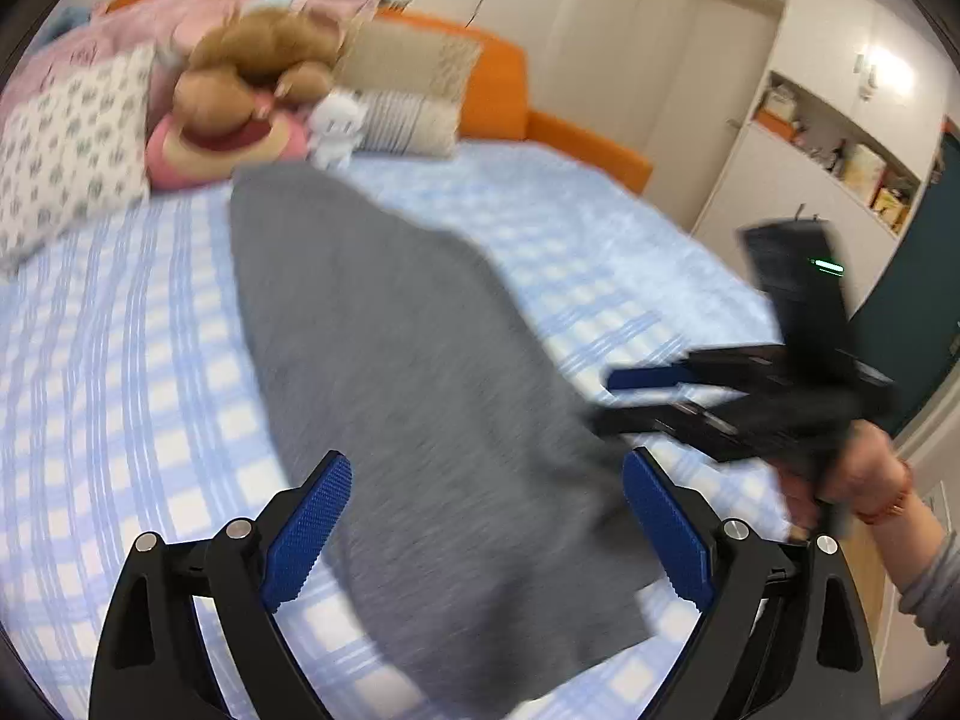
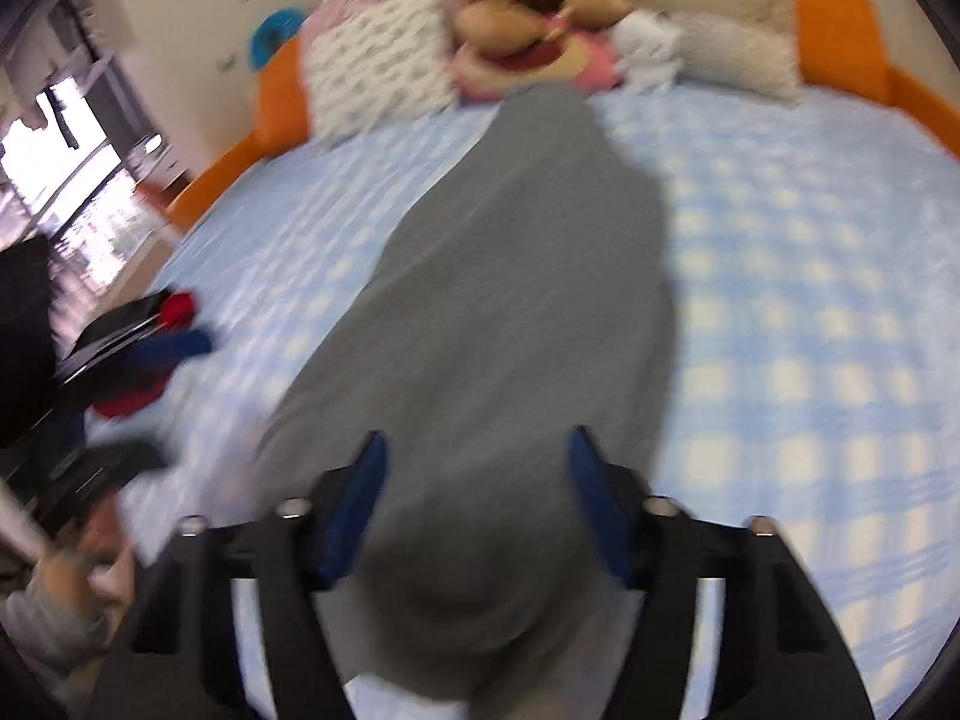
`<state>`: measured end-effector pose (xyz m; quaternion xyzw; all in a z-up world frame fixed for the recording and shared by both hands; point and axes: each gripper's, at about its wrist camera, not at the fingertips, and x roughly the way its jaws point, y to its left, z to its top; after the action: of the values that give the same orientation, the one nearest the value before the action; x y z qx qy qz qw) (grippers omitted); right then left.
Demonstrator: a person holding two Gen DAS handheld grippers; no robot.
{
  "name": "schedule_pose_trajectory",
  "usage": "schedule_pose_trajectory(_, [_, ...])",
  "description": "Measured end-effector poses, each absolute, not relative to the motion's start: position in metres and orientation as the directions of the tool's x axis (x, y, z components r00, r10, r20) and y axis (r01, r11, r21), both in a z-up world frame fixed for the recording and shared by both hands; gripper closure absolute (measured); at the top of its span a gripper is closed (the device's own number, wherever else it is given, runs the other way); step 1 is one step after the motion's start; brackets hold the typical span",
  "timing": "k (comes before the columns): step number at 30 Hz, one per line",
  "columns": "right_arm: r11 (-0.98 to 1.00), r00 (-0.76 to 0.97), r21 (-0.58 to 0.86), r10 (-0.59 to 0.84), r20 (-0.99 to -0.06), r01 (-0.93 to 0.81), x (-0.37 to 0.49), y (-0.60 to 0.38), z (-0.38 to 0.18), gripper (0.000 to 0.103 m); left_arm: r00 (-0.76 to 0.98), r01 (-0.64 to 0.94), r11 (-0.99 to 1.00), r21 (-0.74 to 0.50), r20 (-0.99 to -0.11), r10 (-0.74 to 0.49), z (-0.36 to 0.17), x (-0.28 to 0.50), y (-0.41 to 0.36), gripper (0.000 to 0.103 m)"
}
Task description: Fold large clothes
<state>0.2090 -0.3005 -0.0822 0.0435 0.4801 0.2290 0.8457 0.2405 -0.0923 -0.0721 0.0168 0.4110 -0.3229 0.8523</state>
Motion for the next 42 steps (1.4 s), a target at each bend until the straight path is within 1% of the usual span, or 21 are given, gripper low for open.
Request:
schedule_pose_trajectory(1, [0.889,0.406,0.286,0.424,-0.81,-0.358,0.204,-0.294,-0.09,0.056,0.432,0.55,0.799,-0.242,-0.737,-0.52,-0.086,0.247,-0.091,0.01])
schedule_pose_trajectory(5, [0.899,0.349,0.245,0.376,-0.858,-0.363,0.193,-0.284,-0.116,0.057,0.345,0.544,0.795,-0.27,-0.791,-0.505,-0.13,0.248,-0.095,0.01])
schedule_pose_trajectory(6, [0.907,0.348,0.23,0.356,-0.867,-0.353,0.193,-0.285,-0.121,0.057,0.331,0.543,0.797,-0.264,-0.805,-0.492,-0.139,0.243,-0.099,0.01])
schedule_pose_trajectory(8, [0.912,0.349,0.209,0.335,-0.875,-0.352,0.195,-0.286,-0.13,0.057,0.367,0.556,0.809,-0.192,-0.816,-0.446,-0.156,0.24,-0.107,0.009])
schedule_pose_trajectory(10, [0.917,0.358,0.187,0.317,-0.878,-0.353,0.195,-0.283,-0.132,0.056,0.381,0.558,0.81,-0.182,-0.81,-0.445,-0.155,0.237,-0.109,0.008])
schedule_pose_trajectory(13, [0.917,0.351,0.187,0.315,-0.882,-0.353,0.199,-0.279,-0.126,0.054,0.349,0.545,0.808,-0.223,-0.816,-0.46,-0.145,0.242,-0.105,0.008])
schedule_pose_trajectory(14, [0.912,0.341,0.209,0.334,-0.879,-0.354,0.198,-0.281,-0.119,0.048,0.329,0.537,0.805,-0.25,-0.817,-0.473,-0.139,0.242,-0.101,0.008])
schedule_pose_trajectory(15, [0.906,0.335,0.233,0.355,-0.873,-0.353,0.198,-0.284,-0.112,0.038,0.313,0.53,0.802,-0.276,-0.815,-0.487,-0.136,0.242,-0.099,0.008])
schedule_pose_trajectory(16, [0.899,0.333,0.266,0.383,-0.861,-0.348,0.195,-0.291,-0.103,0.033,0.298,0.516,0.797,-0.313,-0.807,-0.509,-0.128,0.242,-0.091,0.008])
schedule_pose_trajectory(17, [0.896,0.335,0.288,0.4,-0.853,-0.338,0.19,-0.295,-0.095,0.025,0.284,0.507,0.793,-0.339,-0.802,-0.525,-0.123,0.238,-0.085,0.008])
schedule_pose_trajectory(18, [0.893,0.334,0.309,0.415,-0.846,-0.328,0.186,-0.302,-0.088,0.021,0.268,0.498,0.786,-0.366,-0.797,-0.541,-0.119,0.236,-0.079,0.008])
schedule_pose_trajectory(19, [0.888,0.326,0.335,0.433,-0.84,-0.315,0.182,-0.31,-0.082,0.021,0.255,0.49,0.782,-0.387,-0.794,-0.552,-0.116,0.232,-0.073,0.008])
schedule_pose_trajectory(21, [0.871,0.291,0.401,0.476,-0.83,-0.282,0.175,-0.323,-0.079,0.02,0.194,0.451,0.759,-0.47,-0.778,-0.597,-0.117,0.23,-0.058,0.008])
schedule_pose_trajectory(22, [0.86,0.264,0.445,0.503,-0.823,-0.251,0.173,-0.331,-0.082,0.02,0.146,0.415,0.733,-0.539,-0.755,-0.639,-0.124,0.231,-0.049,0.008])
schedule_pose_trajectory(25, [0.812,0.189,0.565,0.584,-0.789,-0.148,0.167,-0.349,-0.102,0.02,0.083,0.299,0.692,-0.657,-0.704,-0.705,-0.146,0.231,-0.031,0.008])
schedule_pose_trajectory(27, [0.812,0.172,0.577,0.583,-0.794,-0.093,0.166,-0.353,-0.115,0.019,0.059,0.243,0.668,-0.704,-0.676,-0.734,-0.16,0.23,-0.027,0.008])
schedule_pose_trajectory(30, [0.797,0.16,0.604,0.598,-0.786,-0.011,0.167,-0.363,-0.132,0.019,0.029,0.202,0.656,-0.727,-0.666,-0.746,-0.175,0.225,-0.032,0.008])
schedule_pose_trajectory(32, [0.786,0.15,0.618,0.609,-0.779,0.021,0.168,-0.363,-0.14,0.018,0.032,0.214,0.66,-0.72,-0.67,-0.742,-0.177,0.22,-0.036,0.008])
schedule_pose_trajectory(33, [0.781,0.152,0.624,0.614,-0.774,0.025,0.167,-0.36,-0.141,0.016,0.035,0.216,0.659,-0.72,-0.669,-0.743,-0.177,0.218,-0.039,0.008])
schedule_pose_trajectory(37, [0.738,0.148,0.673,0.662,-0.735,0.048,0.172,-0.354,-0.144,0.016,0.023,0.188,0.623,-0.759,-0.631,-0.776,-0.182,0.221,-0.047,0.008])
schedule_pose_trajectory(42, [0.736,0.133,0.675,0.666,-0.734,0.044,0.185,-0.344,-0.146,0.016,0.016,0.172,0.596,-0.785,-0.602,-0.798,-0.186,0.229,-0.064,0.008])
